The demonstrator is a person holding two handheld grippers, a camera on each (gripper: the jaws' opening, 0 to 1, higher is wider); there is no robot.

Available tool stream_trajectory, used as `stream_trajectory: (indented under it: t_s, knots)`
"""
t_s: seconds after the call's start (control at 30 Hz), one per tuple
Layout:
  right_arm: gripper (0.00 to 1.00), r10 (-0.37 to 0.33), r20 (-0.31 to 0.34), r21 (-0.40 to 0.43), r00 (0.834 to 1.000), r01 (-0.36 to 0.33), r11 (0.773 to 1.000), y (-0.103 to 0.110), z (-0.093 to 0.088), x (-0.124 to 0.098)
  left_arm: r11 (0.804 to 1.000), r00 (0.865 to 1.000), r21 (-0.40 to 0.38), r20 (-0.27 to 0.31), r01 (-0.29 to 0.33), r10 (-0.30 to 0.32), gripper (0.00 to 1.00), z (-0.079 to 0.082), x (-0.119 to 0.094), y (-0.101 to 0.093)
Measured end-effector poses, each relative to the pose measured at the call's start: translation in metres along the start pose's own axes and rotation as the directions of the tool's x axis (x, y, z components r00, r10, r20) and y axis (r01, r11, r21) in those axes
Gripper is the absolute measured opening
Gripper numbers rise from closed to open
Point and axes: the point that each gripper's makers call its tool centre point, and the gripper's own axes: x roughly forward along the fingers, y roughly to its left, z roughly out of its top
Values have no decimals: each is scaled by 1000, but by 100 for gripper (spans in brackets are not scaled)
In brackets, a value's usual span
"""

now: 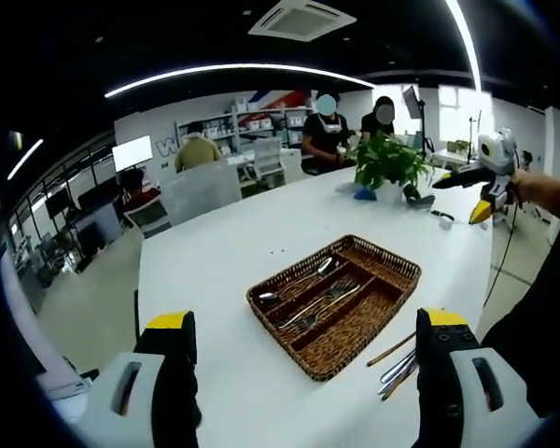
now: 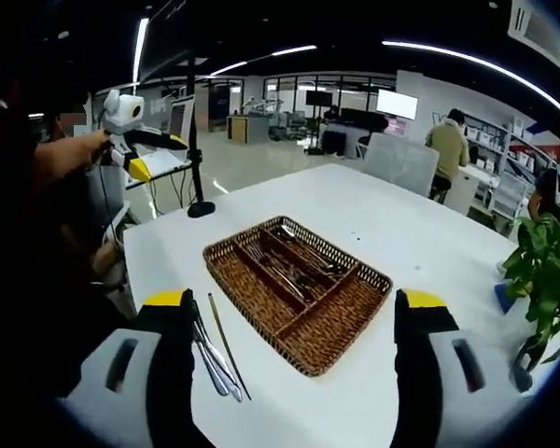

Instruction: Arrange the knives, forks, and spoons in their matching storage slots by inserting each utensil handle-first until every utensil is classified and aligned in the correct compartment

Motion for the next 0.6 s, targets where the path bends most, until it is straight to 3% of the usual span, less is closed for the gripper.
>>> stream_trajectory:
  t_s: [0.33, 0.6]
  knots:
    - [82, 72, 41, -67, 997, -70, 995, 23, 12, 24, 1000, 1000, -6, 10, -3, 3, 100, -2, -7, -3]
    - [77, 169, 3, -92, 986, -168, 981, 52, 4, 48, 1000, 1000, -21, 12, -20, 20, 100, -6, -13, -1]
